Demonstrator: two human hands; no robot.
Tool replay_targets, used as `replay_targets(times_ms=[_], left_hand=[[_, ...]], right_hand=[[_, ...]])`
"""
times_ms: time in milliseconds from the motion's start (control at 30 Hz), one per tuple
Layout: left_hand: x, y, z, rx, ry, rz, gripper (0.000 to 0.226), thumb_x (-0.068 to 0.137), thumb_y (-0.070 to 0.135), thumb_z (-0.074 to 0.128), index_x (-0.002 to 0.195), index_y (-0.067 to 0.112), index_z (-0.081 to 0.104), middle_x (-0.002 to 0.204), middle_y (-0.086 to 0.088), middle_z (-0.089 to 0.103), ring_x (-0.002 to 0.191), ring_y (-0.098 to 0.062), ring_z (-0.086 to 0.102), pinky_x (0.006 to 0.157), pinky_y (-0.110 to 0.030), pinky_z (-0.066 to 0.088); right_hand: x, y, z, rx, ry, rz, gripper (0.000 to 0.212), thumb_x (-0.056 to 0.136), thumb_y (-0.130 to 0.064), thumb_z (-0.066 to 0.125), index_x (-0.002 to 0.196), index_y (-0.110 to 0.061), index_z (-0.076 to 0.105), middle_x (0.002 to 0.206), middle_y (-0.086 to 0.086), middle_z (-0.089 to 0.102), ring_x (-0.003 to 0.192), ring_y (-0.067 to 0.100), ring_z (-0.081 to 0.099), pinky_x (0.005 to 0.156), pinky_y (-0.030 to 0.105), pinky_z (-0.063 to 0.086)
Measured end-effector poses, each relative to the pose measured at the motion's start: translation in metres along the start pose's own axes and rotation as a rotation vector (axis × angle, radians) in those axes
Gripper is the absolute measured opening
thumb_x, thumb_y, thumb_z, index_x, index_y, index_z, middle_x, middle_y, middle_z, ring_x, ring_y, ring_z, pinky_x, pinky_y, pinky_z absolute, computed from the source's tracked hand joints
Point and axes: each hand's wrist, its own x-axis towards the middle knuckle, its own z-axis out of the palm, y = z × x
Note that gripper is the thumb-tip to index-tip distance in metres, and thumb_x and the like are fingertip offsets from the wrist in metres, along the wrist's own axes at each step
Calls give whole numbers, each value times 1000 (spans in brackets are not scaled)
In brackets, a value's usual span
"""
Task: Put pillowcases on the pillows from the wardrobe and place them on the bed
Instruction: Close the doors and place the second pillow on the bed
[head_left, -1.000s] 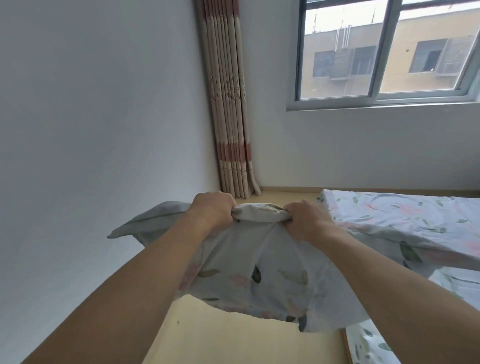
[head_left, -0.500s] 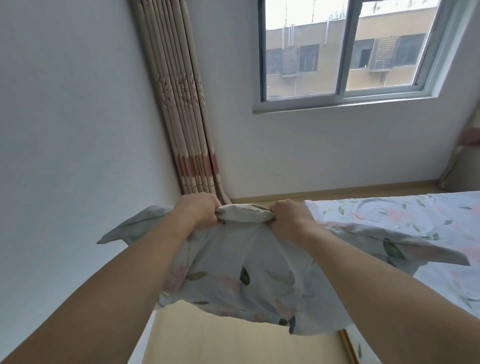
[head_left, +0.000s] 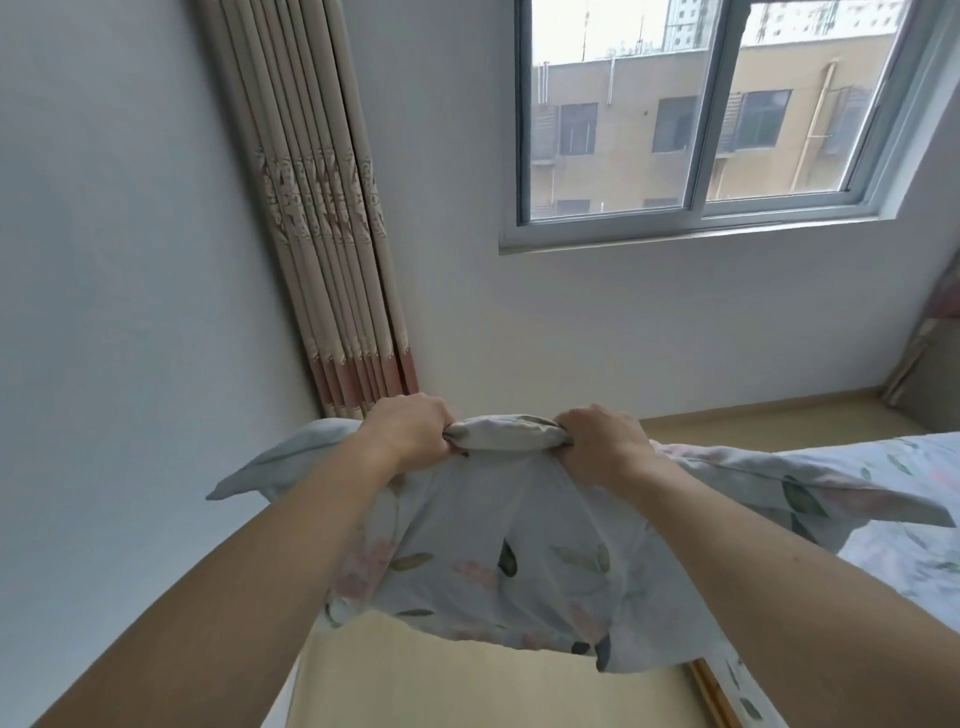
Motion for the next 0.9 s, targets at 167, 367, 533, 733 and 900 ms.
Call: replay_targets(times_ms=[167,367,533,733,900], left_hand=[[113,-62,-5,-83,1,78,26,83,48,58,89,27,72,91,2,70,88,-23,65,74,-31,49],[260,-67,6,-63,-12,223,25,84,44,59,92,24,72,96,-3,71,91,-28,65,72,-30,47],[394,-61,23,-47,-24,301,23,83,47,61,88,26,71,93,-3,71,89,-30,66,75,-33,51],[550,-47,14,-11,-3,380,23,82,46,62,92,28,72,95,-4,72,89,-30,65,69,-31,48],[666,-22,9,27,40,479,25,81,46,61,97,31,71,97,-2,71,92,-30,65,71,-30,47]], right_hand=[[110,7,8,-38,16,28,24,82,-43,55,97,-26,65,102,2,68,96,27,64,67,28,37],[208,61,33,-56,-25,184,24,82,-42,54,93,-25,66,101,3,68,96,28,63,70,31,41],[299,124,60,-71,-29,262,26,83,-42,54,95,-23,66,103,4,68,98,28,63,73,30,43],[411,203,67,-37,10,320,25,84,-42,55,96,-23,66,103,4,68,99,28,63,71,29,40],[484,275,69,13,25,416,17,81,-31,56,93,-24,66,97,1,68,96,27,63,72,28,42]])
